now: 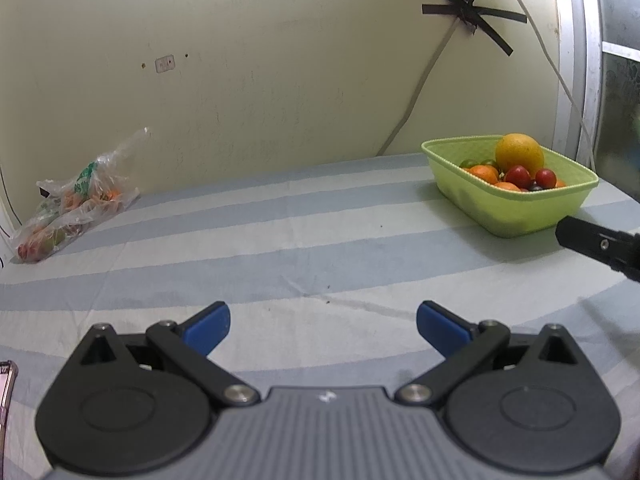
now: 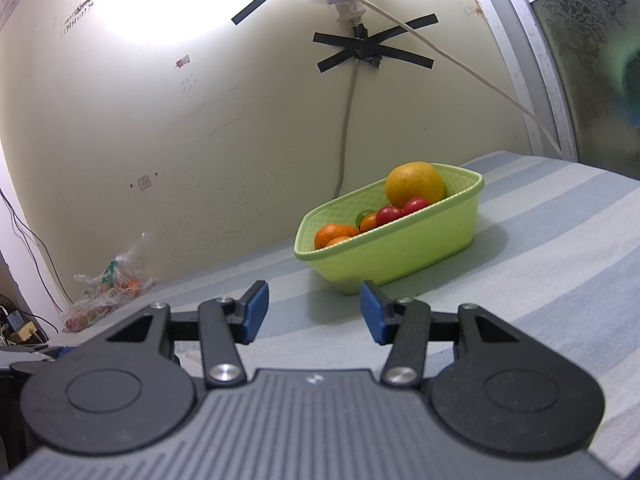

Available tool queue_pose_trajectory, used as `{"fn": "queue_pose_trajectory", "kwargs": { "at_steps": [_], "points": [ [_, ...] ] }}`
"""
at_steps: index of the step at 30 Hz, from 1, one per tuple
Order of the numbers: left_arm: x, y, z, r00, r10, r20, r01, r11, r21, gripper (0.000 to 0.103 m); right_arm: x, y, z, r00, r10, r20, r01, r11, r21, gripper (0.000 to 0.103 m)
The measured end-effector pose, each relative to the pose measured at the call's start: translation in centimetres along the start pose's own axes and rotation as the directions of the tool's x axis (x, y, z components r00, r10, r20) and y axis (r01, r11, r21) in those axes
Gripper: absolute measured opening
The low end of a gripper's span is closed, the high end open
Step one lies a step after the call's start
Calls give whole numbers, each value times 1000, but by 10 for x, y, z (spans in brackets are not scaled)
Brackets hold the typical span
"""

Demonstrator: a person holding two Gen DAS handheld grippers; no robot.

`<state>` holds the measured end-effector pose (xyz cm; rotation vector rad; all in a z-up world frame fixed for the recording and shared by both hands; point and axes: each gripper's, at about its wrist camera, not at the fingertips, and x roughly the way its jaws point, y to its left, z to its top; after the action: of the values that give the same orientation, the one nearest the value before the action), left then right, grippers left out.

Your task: Organize fruits

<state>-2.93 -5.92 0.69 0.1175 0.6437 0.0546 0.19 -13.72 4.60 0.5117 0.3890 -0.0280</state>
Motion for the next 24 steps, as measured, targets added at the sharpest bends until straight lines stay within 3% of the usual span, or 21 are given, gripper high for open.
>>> {"fn": "queue_pose_trajectory", "kwargs": {
  "at_steps": [24],
  "points": [
    [6, 0, -2, 999, -30, -44, 30, 1000, -3, 103, -1, 0, 0, 1000, 0, 1, 0, 1000, 2, 53]
  ]
}}
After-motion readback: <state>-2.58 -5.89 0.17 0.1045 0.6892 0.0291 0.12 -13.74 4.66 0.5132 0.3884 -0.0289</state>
